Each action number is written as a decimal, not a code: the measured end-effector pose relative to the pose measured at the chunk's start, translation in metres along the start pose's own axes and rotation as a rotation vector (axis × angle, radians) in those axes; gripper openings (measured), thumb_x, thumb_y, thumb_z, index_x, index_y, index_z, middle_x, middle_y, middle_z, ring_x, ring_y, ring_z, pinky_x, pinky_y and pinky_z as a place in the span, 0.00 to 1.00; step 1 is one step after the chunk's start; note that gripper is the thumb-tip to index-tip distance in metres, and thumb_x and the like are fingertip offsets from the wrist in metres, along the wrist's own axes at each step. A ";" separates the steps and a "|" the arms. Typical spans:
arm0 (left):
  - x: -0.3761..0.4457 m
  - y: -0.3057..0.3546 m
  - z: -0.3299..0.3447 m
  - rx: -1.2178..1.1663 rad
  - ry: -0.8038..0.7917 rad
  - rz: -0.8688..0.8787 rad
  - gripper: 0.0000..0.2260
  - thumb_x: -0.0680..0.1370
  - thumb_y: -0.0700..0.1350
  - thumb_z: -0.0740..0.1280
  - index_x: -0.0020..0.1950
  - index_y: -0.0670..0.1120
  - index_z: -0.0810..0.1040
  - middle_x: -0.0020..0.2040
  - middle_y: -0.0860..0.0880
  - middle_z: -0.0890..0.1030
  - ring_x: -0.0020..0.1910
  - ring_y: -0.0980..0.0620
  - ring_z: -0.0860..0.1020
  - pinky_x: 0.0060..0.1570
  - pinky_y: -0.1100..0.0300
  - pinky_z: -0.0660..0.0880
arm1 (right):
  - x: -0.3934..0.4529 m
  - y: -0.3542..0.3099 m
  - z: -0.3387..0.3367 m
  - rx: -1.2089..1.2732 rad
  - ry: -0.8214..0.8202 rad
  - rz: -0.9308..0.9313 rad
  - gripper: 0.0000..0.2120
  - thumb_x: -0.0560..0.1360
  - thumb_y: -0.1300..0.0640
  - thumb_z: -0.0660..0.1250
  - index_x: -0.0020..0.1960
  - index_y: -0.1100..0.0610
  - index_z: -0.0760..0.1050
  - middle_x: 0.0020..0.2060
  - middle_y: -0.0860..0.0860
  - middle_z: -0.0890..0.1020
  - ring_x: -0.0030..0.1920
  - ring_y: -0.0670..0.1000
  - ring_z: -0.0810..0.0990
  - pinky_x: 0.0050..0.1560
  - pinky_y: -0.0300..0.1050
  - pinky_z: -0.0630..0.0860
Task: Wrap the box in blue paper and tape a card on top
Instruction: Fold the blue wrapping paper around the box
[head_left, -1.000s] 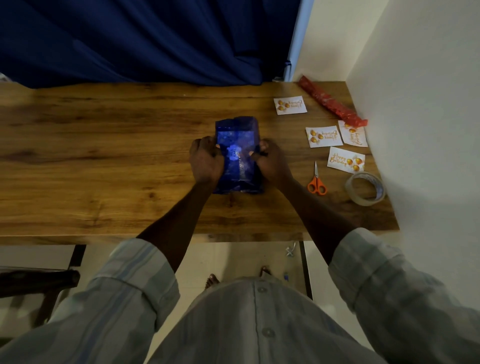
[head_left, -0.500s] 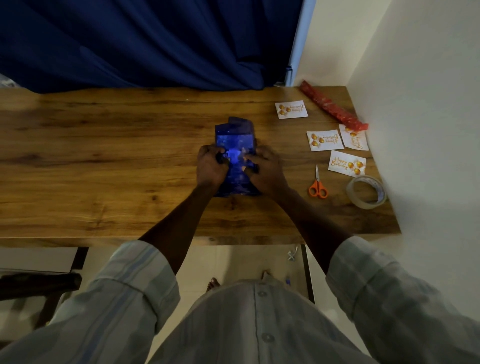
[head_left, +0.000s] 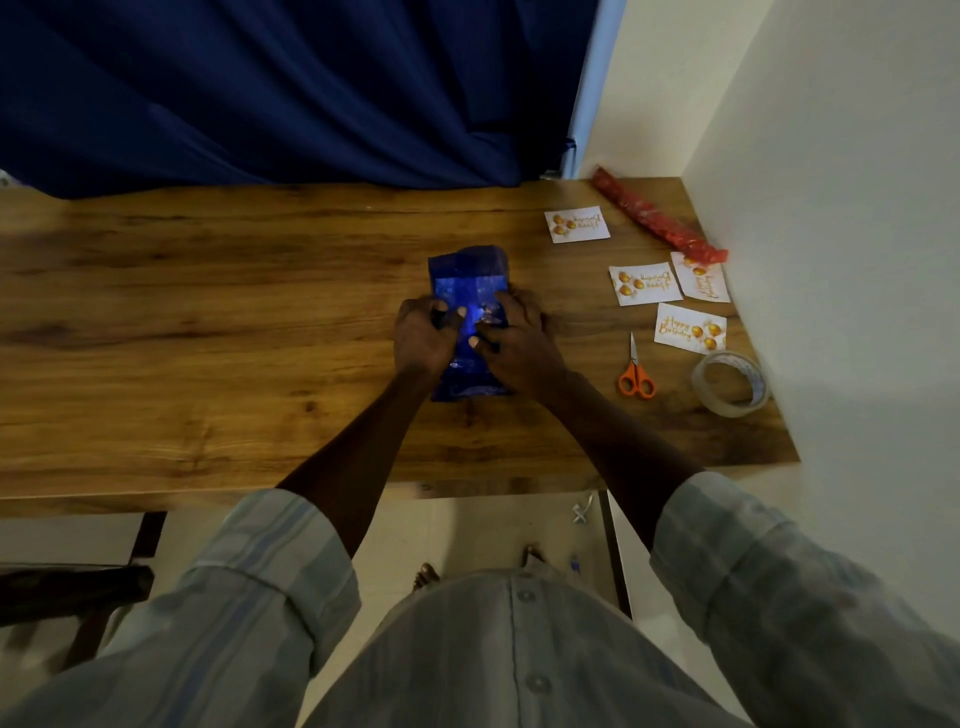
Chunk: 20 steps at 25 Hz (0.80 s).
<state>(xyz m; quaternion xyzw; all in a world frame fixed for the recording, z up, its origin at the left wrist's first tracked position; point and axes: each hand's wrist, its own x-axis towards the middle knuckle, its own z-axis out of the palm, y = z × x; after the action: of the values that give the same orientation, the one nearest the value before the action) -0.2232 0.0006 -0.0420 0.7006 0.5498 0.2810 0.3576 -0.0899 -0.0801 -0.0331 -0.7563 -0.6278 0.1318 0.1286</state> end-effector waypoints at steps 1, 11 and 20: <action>-0.001 0.001 -0.001 0.005 -0.008 0.005 0.15 0.74 0.51 0.70 0.56 0.44 0.78 0.57 0.47 0.77 0.49 0.53 0.78 0.47 0.62 0.77 | 0.001 -0.001 -0.002 0.006 -0.011 0.012 0.18 0.81 0.44 0.56 0.66 0.48 0.75 0.77 0.53 0.53 0.76 0.59 0.45 0.72 0.66 0.47; -0.009 -0.002 -0.003 0.053 -0.029 0.062 0.18 0.76 0.41 0.67 0.66 0.42 0.73 0.66 0.43 0.71 0.62 0.45 0.73 0.60 0.53 0.74 | -0.007 -0.004 -0.001 0.172 0.116 0.163 0.30 0.72 0.55 0.69 0.73 0.50 0.64 0.75 0.55 0.58 0.74 0.61 0.55 0.71 0.61 0.56; -0.019 0.010 -0.004 0.250 0.002 0.101 0.15 0.76 0.39 0.64 0.63 0.42 0.74 0.65 0.41 0.70 0.61 0.43 0.72 0.58 0.56 0.72 | -0.001 -0.014 -0.008 0.284 0.136 0.262 0.39 0.70 0.53 0.71 0.75 0.57 0.56 0.71 0.60 0.63 0.71 0.64 0.60 0.69 0.65 0.60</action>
<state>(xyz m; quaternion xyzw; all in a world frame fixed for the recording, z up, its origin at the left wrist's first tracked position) -0.2247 -0.0183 -0.0313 0.7662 0.5450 0.2284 0.2524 -0.0997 -0.0787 -0.0204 -0.8128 -0.4891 0.1834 0.2579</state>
